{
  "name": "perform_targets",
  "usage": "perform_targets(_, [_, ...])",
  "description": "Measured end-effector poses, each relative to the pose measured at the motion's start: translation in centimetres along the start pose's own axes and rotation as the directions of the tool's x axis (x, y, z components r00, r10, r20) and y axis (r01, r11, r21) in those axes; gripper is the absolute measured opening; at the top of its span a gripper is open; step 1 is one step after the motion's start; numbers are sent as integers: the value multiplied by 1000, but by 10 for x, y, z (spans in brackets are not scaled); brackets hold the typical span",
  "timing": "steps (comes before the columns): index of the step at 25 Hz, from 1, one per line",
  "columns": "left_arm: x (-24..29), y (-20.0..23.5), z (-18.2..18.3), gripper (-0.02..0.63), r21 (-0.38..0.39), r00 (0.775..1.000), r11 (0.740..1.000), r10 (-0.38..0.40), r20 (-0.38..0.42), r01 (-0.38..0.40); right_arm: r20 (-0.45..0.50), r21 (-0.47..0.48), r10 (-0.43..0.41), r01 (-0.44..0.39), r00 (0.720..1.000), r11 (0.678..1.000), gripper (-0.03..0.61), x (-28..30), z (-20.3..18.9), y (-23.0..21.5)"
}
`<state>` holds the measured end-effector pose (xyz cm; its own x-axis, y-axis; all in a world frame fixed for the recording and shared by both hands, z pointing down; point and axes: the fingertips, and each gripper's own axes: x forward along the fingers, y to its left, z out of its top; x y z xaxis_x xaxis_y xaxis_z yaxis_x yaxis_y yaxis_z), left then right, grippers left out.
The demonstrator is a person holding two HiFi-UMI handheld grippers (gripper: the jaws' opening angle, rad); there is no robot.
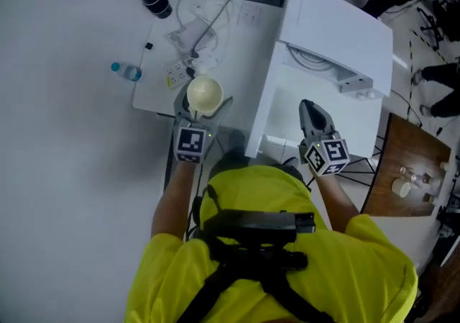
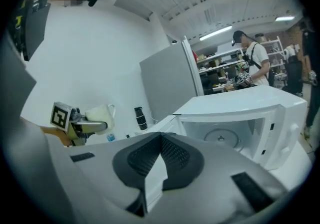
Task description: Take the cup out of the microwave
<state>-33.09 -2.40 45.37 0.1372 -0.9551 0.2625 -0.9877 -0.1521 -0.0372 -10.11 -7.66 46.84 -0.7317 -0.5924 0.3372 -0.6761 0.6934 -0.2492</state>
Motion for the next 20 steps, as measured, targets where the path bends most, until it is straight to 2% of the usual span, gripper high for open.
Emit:
perform_targets(5, [77, 6, -113, 436, -39, 994, 998, -61, -89, 57, -32, 14, -143, 144, 989, 990, 5, 20, -23, -13])
perform_targets(9, [126, -2, -186, 436, -67, 981, 993, -108, -160, 98, -63, 30, -197, 200, 978, 979, 5, 17, -41, -18])
perform_targets(13, [157, -4, -219, 436, -73, 973, 991, -127, -193, 115, -82, 44, -242, 246, 967, 968, 5, 10, -52, -28])
perform_targets(20, [175, -6, -243, 436, -73, 960, 991, -126, -248, 111, -82, 61, -332, 337, 940, 939, 5, -9, -46, -43])
